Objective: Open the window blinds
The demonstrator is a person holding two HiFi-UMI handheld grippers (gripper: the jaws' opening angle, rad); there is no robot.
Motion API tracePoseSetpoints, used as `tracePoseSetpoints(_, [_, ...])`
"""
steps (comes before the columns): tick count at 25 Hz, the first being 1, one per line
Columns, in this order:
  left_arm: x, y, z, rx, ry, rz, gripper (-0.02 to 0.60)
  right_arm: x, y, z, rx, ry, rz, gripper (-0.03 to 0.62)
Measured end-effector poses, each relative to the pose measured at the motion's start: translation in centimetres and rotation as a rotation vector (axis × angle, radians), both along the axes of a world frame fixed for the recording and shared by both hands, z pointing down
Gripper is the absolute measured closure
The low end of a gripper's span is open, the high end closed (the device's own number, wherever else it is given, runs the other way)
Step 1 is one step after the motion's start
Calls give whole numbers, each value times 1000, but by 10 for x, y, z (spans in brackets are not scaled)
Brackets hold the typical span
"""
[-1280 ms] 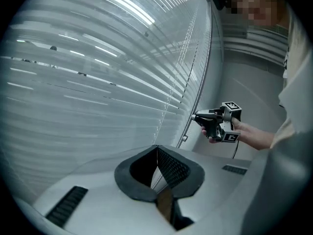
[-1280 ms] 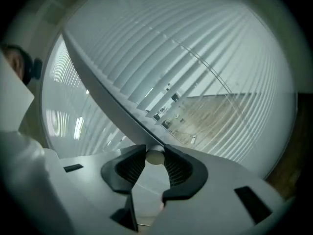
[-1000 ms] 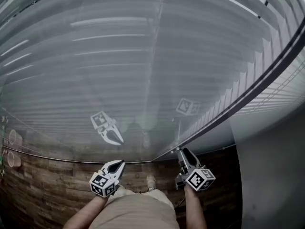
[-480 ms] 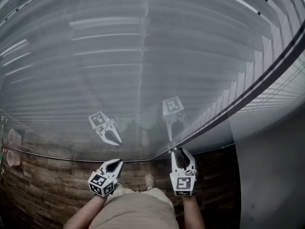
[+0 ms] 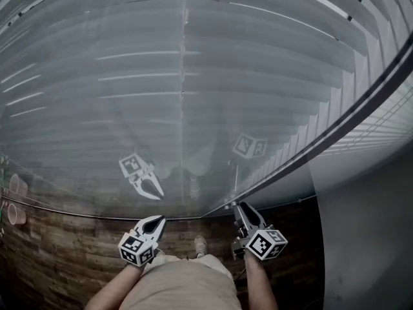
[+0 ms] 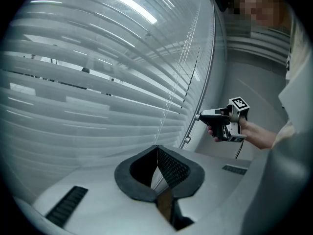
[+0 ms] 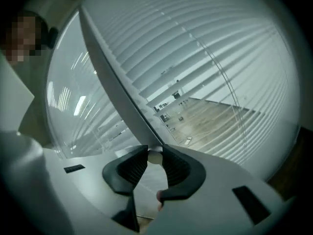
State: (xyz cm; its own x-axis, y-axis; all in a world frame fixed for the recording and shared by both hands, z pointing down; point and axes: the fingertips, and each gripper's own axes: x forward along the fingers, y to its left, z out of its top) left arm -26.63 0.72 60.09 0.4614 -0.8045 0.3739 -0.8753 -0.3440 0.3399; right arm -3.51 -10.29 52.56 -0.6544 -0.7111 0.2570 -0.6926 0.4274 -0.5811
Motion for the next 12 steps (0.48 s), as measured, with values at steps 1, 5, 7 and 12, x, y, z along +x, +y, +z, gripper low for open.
tracePoseSetpoints(1, [1, -1, -5, 2, 1, 2, 569, 1, -1, -4, -28, -41, -2, 497])
tracePoseSetpoints(5, [2, -1, -12, 5, 4, 0, 569, 3, -2, -10, -123, -145, -5, 497])
tracePoseSetpoints(7, [2, 1, -13, 2, 5, -3, 569, 2, -5, -15, -163, -227, -11, 497])
tracePoseSetpoints(12, [8, 2, -11, -4, 8, 6, 569, 4, -8, -16, -206, -373, -22, 497])
